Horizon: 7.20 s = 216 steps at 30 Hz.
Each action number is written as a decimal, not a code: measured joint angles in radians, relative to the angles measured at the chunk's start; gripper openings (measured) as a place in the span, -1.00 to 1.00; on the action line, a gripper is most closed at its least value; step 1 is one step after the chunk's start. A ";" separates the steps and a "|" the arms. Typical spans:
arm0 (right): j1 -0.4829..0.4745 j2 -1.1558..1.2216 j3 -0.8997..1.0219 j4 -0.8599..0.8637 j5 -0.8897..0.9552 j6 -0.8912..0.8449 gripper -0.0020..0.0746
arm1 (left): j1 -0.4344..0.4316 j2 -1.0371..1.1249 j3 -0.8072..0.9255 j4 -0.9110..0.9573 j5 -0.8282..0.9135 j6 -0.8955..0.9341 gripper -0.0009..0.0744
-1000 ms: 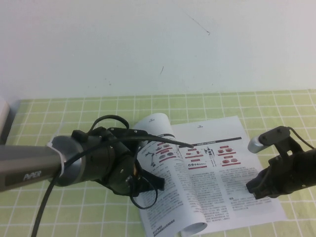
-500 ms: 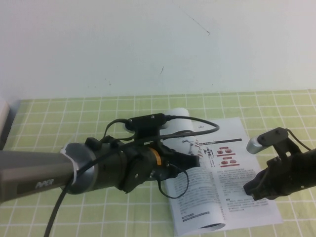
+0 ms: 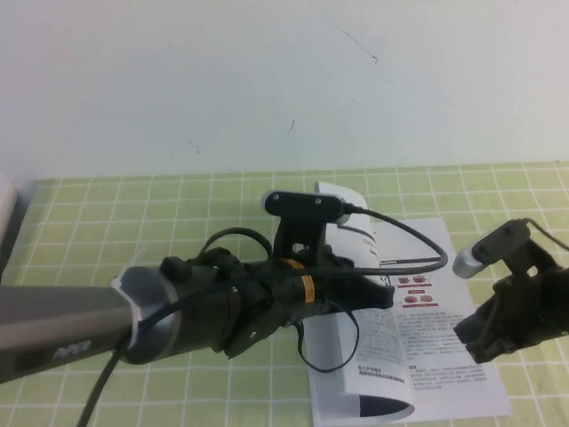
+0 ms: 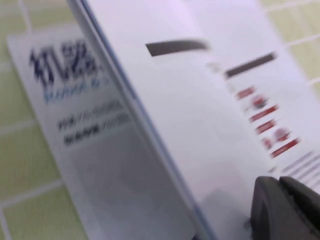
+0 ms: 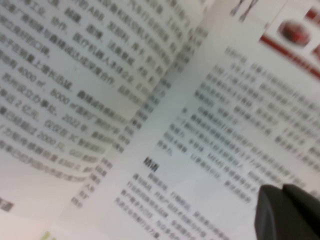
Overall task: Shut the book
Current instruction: 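Close the open booklet and leave it lying on the table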
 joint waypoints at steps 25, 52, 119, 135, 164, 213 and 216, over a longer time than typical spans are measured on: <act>-0.041 -0.775 0.012 -1.159 0.219 0.941 -0.95 | 0.000 -0.685 0.004 0.514 0.924 -0.030 -0.98; -0.042 -1.594 0.413 -0.945 0.288 1.069 -0.95 | 0.000 -0.915 0.539 0.645 0.082 -0.023 -0.98; -0.043 -1.598 0.418 -0.921 0.286 1.069 -0.95 | 0.516 -1.832 1.051 -0.240 0.435 0.636 -0.99; -0.043 -1.598 0.418 -0.921 0.286 1.069 -0.95 | 0.545 -1.834 1.051 -0.246 0.437 0.666 -0.99; -0.043 -1.598 0.418 -0.921 0.286 1.069 -0.95 | 0.675 -1.834 1.049 -0.266 0.445 0.724 -0.99; -0.261 -1.782 0.808 -0.965 -0.067 1.051 -0.95 | 0.675 -1.834 1.047 -0.268 0.449 0.734 -0.98; -0.261 -1.782 0.808 -0.965 -0.067 1.088 -0.95 | 0.675 -1.834 1.047 -0.268 0.450 0.734 -0.98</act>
